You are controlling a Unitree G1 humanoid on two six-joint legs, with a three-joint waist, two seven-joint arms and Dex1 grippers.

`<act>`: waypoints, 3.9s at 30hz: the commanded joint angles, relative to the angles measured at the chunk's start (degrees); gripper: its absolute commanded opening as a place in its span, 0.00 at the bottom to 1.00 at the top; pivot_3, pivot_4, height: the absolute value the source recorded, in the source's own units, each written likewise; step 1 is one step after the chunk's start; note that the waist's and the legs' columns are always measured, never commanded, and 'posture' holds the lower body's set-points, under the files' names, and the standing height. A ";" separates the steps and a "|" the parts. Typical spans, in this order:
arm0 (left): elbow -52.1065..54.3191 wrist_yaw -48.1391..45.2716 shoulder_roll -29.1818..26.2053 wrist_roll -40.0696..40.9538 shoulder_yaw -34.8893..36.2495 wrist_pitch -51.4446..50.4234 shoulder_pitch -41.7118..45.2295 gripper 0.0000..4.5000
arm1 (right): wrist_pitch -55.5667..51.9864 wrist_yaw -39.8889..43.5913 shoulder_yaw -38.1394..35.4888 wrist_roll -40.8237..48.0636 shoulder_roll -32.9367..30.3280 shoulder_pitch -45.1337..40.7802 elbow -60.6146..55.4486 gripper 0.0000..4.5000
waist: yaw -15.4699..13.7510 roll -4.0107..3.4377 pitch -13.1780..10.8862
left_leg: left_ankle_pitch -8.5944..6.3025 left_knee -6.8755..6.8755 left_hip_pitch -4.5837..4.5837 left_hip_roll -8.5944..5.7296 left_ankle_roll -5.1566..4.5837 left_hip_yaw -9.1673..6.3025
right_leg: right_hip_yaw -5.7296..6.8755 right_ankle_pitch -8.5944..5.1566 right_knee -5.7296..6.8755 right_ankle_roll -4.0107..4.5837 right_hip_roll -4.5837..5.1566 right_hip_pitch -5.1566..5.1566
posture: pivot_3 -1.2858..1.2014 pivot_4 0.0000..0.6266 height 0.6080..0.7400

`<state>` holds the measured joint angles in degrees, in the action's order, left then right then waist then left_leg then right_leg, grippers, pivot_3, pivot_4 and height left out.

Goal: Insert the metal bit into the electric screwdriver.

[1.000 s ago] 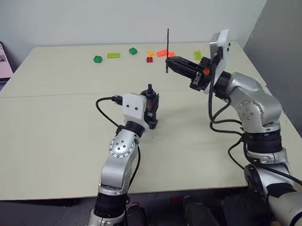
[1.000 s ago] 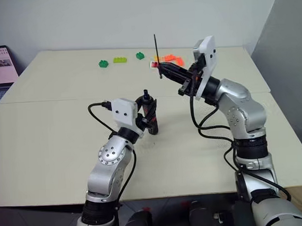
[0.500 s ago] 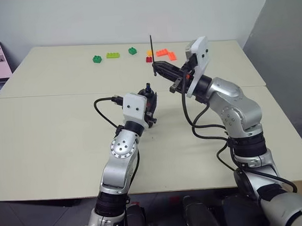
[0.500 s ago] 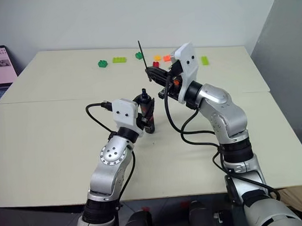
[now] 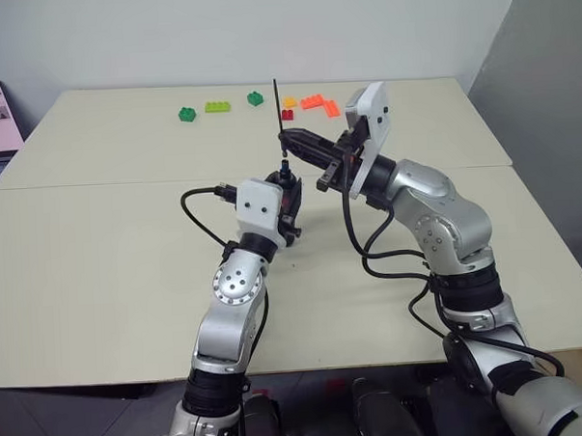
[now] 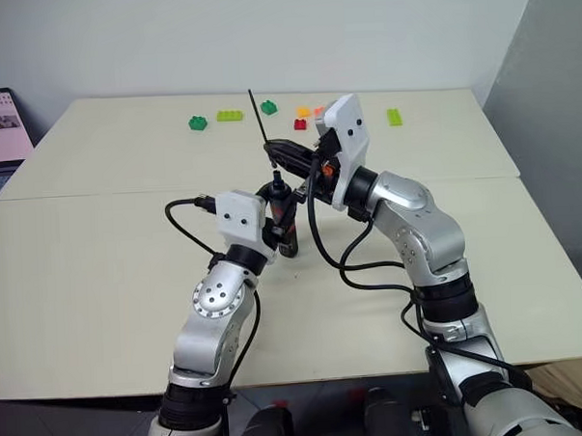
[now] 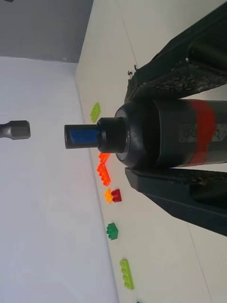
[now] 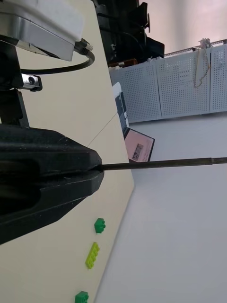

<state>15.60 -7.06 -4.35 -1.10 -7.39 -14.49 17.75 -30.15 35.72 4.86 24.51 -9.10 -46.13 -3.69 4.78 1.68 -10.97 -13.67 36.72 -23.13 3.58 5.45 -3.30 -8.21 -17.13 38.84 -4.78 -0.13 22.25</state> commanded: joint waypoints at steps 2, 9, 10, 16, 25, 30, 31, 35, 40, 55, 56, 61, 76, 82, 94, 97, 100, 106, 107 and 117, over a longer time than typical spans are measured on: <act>0.75 -0.17 -0.69 -0.25 1.03 0.85 0.60 0.37 | 2.42 1.08 -0.71 0.22 0.24 -1.91 0.70 0.00 | 0.00 0.00 0.00 | 0.00 0.00 0.00 0.00 0.00 0.00 | 0.00 0.00 0.00 0.00 0.00 0.00 | 0.52 0.24 1.00; 0.88 -0.32 -0.97 -0.19 1.07 0.80 0.50 0.37 | 3.59 1.38 -0.70 -0.19 0.82 -3.04 3.38 0.00 | 0.05 0.00 0.00 | 0.00 -0.02 0.01 0.01 0.00 0.00 | 0.00 0.00 0.00 0.00 -0.01 0.01 | 0.52 0.24 1.00; 0.89 -0.30 -0.96 -0.21 1.09 0.76 0.48 0.37 | 3.60 1.57 -0.60 -0.18 0.78 -3.09 3.50 0.00 | 0.06 0.00 0.00 | 0.00 -0.02 0.01 0.01 0.00 0.00 | -0.01 0.00 0.00 0.00 -0.01 0.01 | 0.52 0.24 1.00; 0.95 -0.07 -0.81 -0.24 1.23 0.59 0.26 0.37 | 3.81 2.17 -0.07 -0.65 0.81 -2.67 4.11 0.00 | 0.06 0.00 0.00 | 0.00 -0.04 0.01 0.01 0.00 0.00 | -0.01 0.00 -0.02 0.00 -0.01 0.01 | 0.52 0.24 1.00; 1.18 0.01 -0.75 -0.33 1.14 0.56 -0.06 0.37 | 3.22 2.56 0.63 -0.85 0.28 -1.37 3.25 0.00 | 0.07 0.00 0.00 | 0.00 -0.06 0.02 0.01 0.00 0.00 | -0.02 0.00 -0.04 0.00 -0.02 0.01 | 0.52 0.24 1.00; 1.26 -0.02 -0.75 -0.30 1.16 0.57 -0.10 0.37 | 2.94 2.67 1.06 -1.03 0.07 -0.71 3.04 0.00 | 0.07 0.00 0.00 | 0.00 -0.06 0.03 0.01 0.00 0.00 | -0.02 0.00 -0.04 0.00 -0.02 0.01 | 0.52 0.24 1.00; 1.23 -0.02 -0.77 -0.28 1.20 0.56 -0.07 0.37 | 2.94 2.69 1.05 -1.04 0.04 -0.67 3.04 0.00 | 0.07 0.00 0.00 | 0.00 -0.07 0.03 0.01 0.00 0.00 | -0.02 -0.01 -0.04 -0.01 -0.02 0.01 | 0.52 0.24 1.00; 1.20 -0.05 -0.88 -0.29 1.37 0.49 -0.04 0.37 | 2.79 2.45 0.61 -0.64 0.10 -0.68 2.71 0.00 | 0.12 0.00 0.00 | 0.00 -0.08 0.04 0.01 0.00 0.01 | -0.04 -0.02 -0.05 -0.02 -0.03 0.01 | 0.52 0.24 1.00; 1.30 -0.03 -0.84 -0.32 1.37 0.43 -0.12 0.37 | 2.46 2.47 0.34 -0.12 0.00 -0.78 2.16 0.00 | 0.13 0.00 0.00 | 0.00 -0.09 0.05 0.01 0.00 0.01 | -0.04 -0.06 -0.05 -0.10 -0.04 0.01 | 0.52 0.24 1.00; 1.48 -0.37 -1.04 -0.58 0.83 0.63 -0.39 0.37 | -0.69 1.83 0.59 0.31 -0.61 -2.23 1.41 0.00 | 0.14 0.00 0.00 | 0.00 -0.25 0.07 0.01 0.00 0.01 | -0.05 -0.06 -0.16 -0.09 -0.04 0.02 | 0.52 0.24 1.00; 1.50 -0.40 -1.04 -0.58 0.79 0.64 -0.42 0.37 | -1.20 1.73 0.73 0.22 -0.71 -2.54 1.51 0.00 | 0.16 -0.01 0.00 | 0.00 -0.27 0.07 0.02 0.00 0.01 | -0.06 -0.06 -0.17 -0.10 -0.04 0.02 | 0.52 0.24 1.00; 1.49 -0.76 -1.33 -0.64 0.68 0.85 -0.61 0.37 | -4.06 2.72 2.08 -0.35 -2.00 -3.76 1.69 0.00 | 0.16 0.00 0.00 | 0.00 -0.35 0.10 0.01 0.01 0.01 | -0.06 -0.05 -0.21 -0.08 -0.04 0.02 | 0.52 0.24 1.00; 2.06 -0.71 -1.40 -0.67 0.64 1.08 -0.92 0.37 | -10.34 7.44 0.16 2.99 -4.19 -6.86 5.45 0.00 | 0.18 0.00 0.00 | 0.00 -0.50 0.12 0.02 0.01 0.03 | -0.07 -0.01 -0.31 -0.01 -0.03 0.03 | 0.52 0.24 1.00; 2.49 -0.56 -1.44 -0.56 1.01 1.05 -1.22 0.37 | -12.76 8.07 -2.28 6.13 -3.56 -7.54 7.35 0.00 | 0.17 0.00 0.00 | 0.00 -0.56 0.13 0.02 0.01 0.04 | -0.07 -0.01 -0.34 -0.01 -0.03 0.02 | 0.52 0.24 1.00; 2.83 -1.10 -1.84 -0.54 0.77 1.08 -1.61 0.37 | -12.91 10.08 0.10 5.59 -4.61 -9.30 5.74 0.00 | 0.20 -0.01 0.00 | 0.01 -0.61 0.14 0.02 0.01 0.04 | -0.08 -0.01 -0.36 -0.01 -0.04 0.04 | 0.52 0.24 1.00; 2.87 -1.21 -1.93 -0.54 0.69 1.09 -1.61 0.37 | -12.87 11.08 1.00 5.19 -5.37 -9.99 6.13 0.00 | 0.20 0.00 0.00 | 0.01 -0.62 0.13 0.02 0.01 0.05 | -0.08 -0.01 -0.38 -0.01 -0.04 0.05 | 0.52 0.24 1.00; 2.93 -1.33 -2.04 -0.53 0.68 1.01 -1.63 0.37 | -13.01 13.58 2.30 4.61 -6.67 -11.13 7.04 0.00 | 0.19 -0.01 0.00 | 0.00 -0.63 0.12 0.02 0.01 0.05 | -0.07 -0.01 -0.42 -0.01 -0.03 0.05 | 0.52 0.24 1.00; 2.87 -1.55 -2.33 -0.39 0.68 1.09 -1.71 0.37 | -13.24 19.41 3.46 4.39 -9.07 -13.46 10.31 0.00 | 0.19 -0.01 0.00 | 0.00 -0.65 0.12 0.03 0.01 0.05 | -0.07 -0.01 -0.48 -0.01 -0.03 0.03 | 0.52 0.24 1.00; 2.88 -1.66 -2.38 -0.37 0.71 1.10 -1.73 0.37 | -13.66 20.06 3.30 4.68 -9.14 -13.86 10.94 0.00 | 0.19 -0.01 0.00 | 0.00 -0.66 0.12 0.03 0.01 0.06 | -0.08 -0.01 -0.53 -0.01 -0.03 0.03 | 0.52 0.24 1.00; 3.28 -2.42 -3.27 -0.12 1.33 1.19 -1.93 0.37 | -12.15 24.29 2.89 3.43 -8.59 -17.01 18.85 0.00 | 0.19 -0.01 0.00 | 0.00 -0.70 0.09 0.05 0.00 0.06 | -0.07 0.01 -0.76 0.01 -0.03 -0.01 | 0.52 0.24 1.00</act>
<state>17.67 -9.63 -6.79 -0.62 -7.50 -13.40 16.01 -41.86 57.66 6.32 27.75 -18.36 -62.35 14.88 4.97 1.67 -10.97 -13.67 36.02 -23.04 3.63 5.46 -3.23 -8.28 -17.12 38.09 -4.77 -0.16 22.24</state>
